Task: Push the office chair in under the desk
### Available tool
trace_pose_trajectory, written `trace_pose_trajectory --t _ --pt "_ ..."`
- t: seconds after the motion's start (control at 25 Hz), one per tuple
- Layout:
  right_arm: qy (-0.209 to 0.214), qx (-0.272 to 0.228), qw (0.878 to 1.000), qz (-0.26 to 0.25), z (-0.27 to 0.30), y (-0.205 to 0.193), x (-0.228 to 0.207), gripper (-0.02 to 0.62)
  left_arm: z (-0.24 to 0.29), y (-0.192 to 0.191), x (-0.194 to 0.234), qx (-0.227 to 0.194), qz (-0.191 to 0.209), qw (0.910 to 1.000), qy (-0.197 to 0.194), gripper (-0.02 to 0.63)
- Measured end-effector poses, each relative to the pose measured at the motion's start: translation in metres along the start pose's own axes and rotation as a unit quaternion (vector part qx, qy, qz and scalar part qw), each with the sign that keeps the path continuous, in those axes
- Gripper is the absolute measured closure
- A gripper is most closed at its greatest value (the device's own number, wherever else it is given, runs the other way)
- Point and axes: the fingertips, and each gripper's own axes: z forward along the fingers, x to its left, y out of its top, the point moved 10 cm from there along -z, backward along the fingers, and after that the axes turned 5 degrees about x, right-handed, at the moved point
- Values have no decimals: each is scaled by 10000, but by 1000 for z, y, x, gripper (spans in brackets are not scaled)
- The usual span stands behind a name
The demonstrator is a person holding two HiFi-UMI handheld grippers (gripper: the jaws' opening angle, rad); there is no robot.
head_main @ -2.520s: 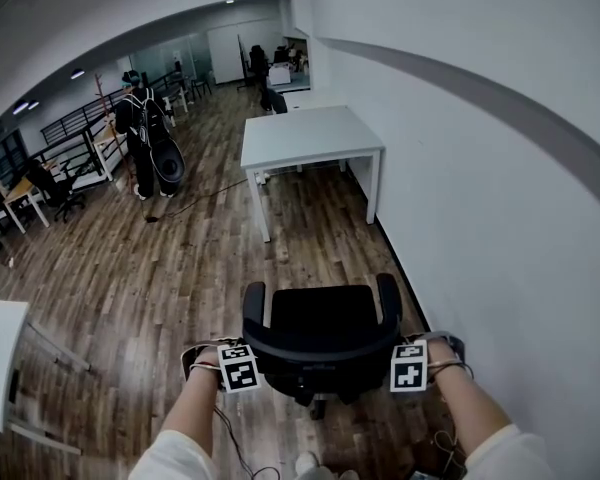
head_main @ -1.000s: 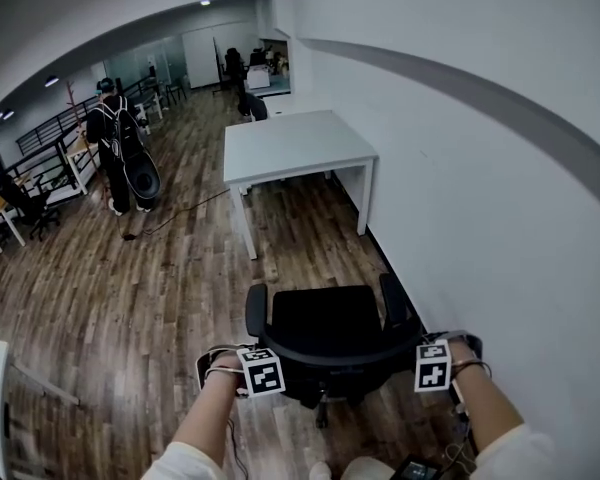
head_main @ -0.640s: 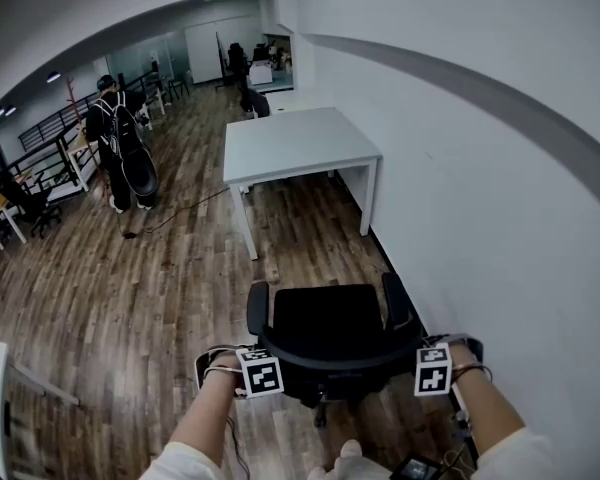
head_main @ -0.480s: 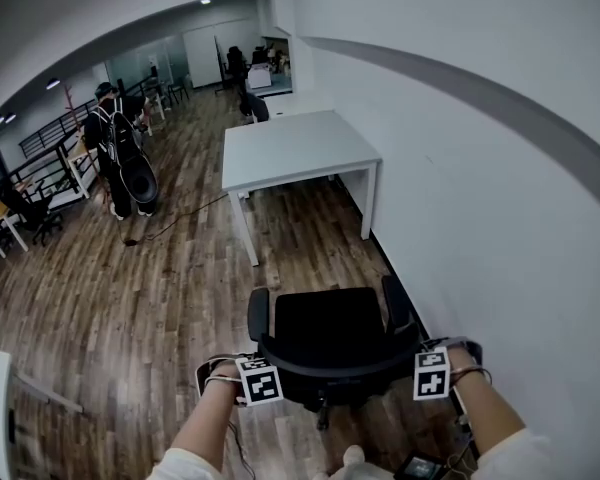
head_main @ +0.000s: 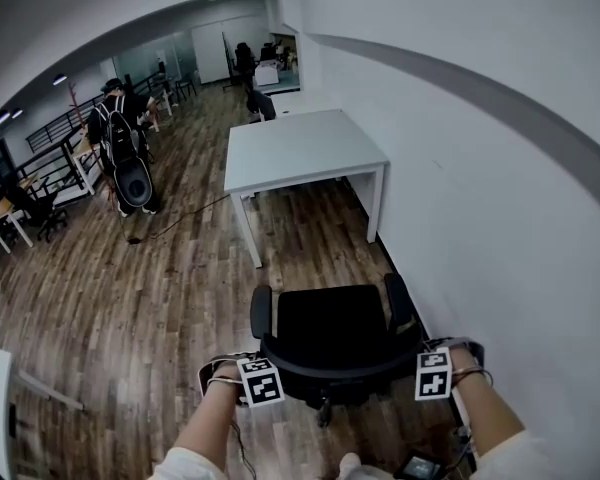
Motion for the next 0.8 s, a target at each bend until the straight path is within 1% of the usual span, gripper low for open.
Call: trace_pose_trajectory --t 0.24,0.36,0.48,0.8 --pt "-4 -31 9999 -99 8 -9 -32 430 -1 13 25 2 -75 10000 -27 368" --pt "-12 -50 9999 -143 11 -12 -45 430 0 17 34 -69 -144 9999 10 368" --pt "-28 -35 9998 -184 16 -19 -67 430 2 28 51 -128 -205 9997 52 368" --pt "-34 -44 9996 -262 28 -27 -115 431 5 43 93 -112 -242 9995 -183 364"
